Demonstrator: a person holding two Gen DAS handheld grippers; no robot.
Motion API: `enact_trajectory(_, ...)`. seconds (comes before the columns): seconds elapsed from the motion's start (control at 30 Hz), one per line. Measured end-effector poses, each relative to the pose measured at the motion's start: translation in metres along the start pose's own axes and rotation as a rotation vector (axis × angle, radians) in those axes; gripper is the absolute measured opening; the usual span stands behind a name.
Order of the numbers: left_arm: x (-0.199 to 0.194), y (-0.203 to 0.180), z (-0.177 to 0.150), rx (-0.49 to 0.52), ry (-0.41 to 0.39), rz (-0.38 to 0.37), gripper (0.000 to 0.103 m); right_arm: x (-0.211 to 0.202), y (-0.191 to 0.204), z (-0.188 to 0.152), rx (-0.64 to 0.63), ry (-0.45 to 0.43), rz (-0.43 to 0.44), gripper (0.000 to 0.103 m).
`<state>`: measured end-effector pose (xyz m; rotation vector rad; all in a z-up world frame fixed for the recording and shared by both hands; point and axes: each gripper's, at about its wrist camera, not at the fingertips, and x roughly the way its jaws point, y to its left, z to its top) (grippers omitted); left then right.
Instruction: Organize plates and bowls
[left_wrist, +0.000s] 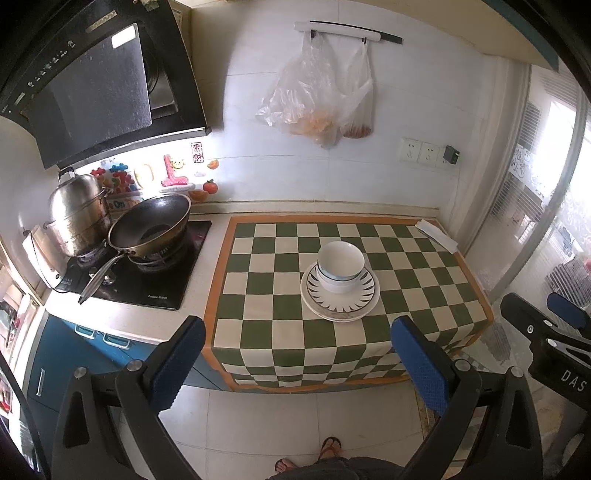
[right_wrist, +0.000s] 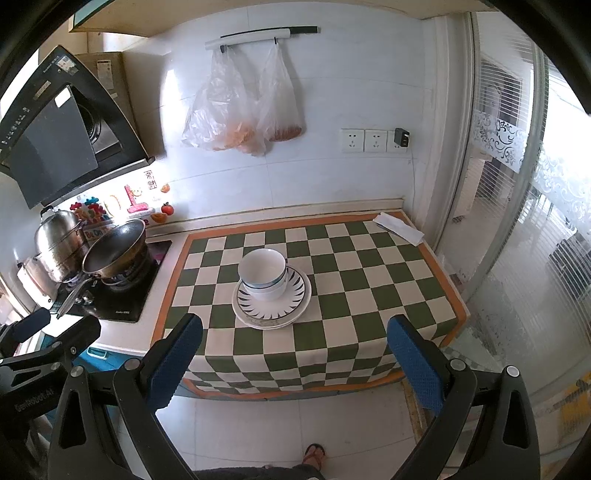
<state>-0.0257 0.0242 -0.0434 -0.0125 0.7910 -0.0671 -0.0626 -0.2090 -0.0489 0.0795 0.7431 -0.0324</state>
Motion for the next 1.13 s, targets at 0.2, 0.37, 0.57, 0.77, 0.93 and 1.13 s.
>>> enact_trajectory(0.2,0.003,0.001,0.001,-0.001,-0.002,0.0,0.103,0.002,0.003,-0.003,-0.001,0.005,-0.003,0.102)
enact_trajectory(0.37,0.004,0.002,0.002,-0.001,-0.001,-0.005,0.103,0.003,0.005,-0.004,-0.004,0.005,-0.007,0.102)
enact_trajectory(0.57,0.003,-0.003,-0.002,-0.009,-0.003,0.001,0.103,0.004,0.006,-0.004,-0.004,0.005,-0.011,0.102)
enact_trajectory(0.77,0.004,-0.008,-0.003,-0.008,0.0,0.002,0.103,0.006,0.006,-0.003,-0.001,0.006,-0.015,0.102)
enact_trajectory(0.93,0.01,-0.016,-0.005,0.004,0.027,-0.016,0.103,0.007,0.006,-0.004,0.0,0.011,-0.011,0.102)
enact_trajectory(1.13,0.005,-0.013,-0.002,-0.015,0.002,-0.006,0.103,0.009,0.005,-0.004,0.001,0.013,-0.013,0.102)
